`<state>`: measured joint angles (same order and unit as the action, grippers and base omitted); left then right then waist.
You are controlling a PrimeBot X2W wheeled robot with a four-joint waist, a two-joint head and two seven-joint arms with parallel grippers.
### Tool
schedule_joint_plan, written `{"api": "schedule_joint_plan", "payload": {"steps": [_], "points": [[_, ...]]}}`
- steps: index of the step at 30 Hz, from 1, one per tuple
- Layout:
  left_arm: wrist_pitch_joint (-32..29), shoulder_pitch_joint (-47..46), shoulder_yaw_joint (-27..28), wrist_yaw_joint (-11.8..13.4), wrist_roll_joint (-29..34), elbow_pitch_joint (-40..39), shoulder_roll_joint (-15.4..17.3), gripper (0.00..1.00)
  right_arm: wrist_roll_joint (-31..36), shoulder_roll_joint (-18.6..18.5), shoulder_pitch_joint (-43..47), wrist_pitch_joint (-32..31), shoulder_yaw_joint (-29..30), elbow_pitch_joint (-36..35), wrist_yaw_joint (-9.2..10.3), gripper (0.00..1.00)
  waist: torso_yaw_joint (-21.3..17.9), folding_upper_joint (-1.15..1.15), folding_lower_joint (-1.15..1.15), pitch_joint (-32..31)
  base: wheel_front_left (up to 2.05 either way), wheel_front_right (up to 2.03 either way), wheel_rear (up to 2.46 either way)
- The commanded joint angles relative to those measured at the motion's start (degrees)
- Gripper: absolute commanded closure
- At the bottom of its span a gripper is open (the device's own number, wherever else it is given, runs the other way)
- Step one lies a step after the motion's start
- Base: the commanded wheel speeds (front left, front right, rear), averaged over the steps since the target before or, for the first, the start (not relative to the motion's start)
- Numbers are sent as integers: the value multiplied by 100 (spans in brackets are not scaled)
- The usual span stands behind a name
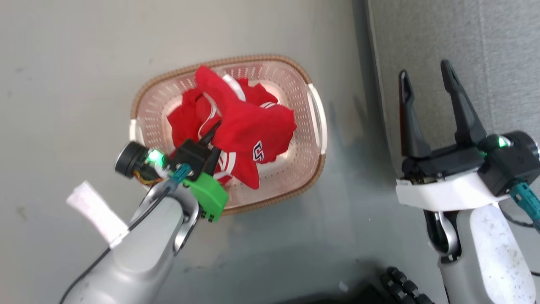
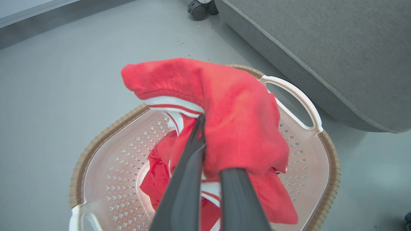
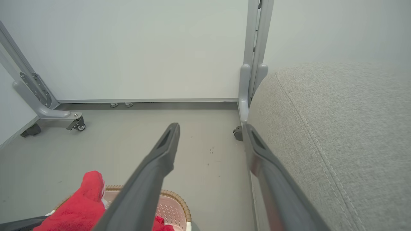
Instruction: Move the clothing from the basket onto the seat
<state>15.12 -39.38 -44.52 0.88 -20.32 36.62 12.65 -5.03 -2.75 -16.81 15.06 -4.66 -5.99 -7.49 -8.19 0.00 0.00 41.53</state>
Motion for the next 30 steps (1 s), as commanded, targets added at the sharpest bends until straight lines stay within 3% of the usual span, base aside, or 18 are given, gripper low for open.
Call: {"api": "schedule_joint_plan", "payload": {"steps": [1, 17, 30], "points": [[5, 325, 213, -71, -53, -140, -30, 100, -94, -25, 228, 18, 58, 73, -1, 0, 378, 0, 0, -1402, 0, 0, 0], [5, 2146, 2181, -297, 231, -1362, -736, 100, -222, -25, 1647, 18, -475, 826, -1, 0, 541, 0, 0, -3944, 0, 0, 0], [5, 2351, 2398, -527, 509, -1942, -916, 100, -334, -22, 2085, 18, -705, 843, -1, 0, 509, 0, 0, -4456, 0, 0, 0]]}}
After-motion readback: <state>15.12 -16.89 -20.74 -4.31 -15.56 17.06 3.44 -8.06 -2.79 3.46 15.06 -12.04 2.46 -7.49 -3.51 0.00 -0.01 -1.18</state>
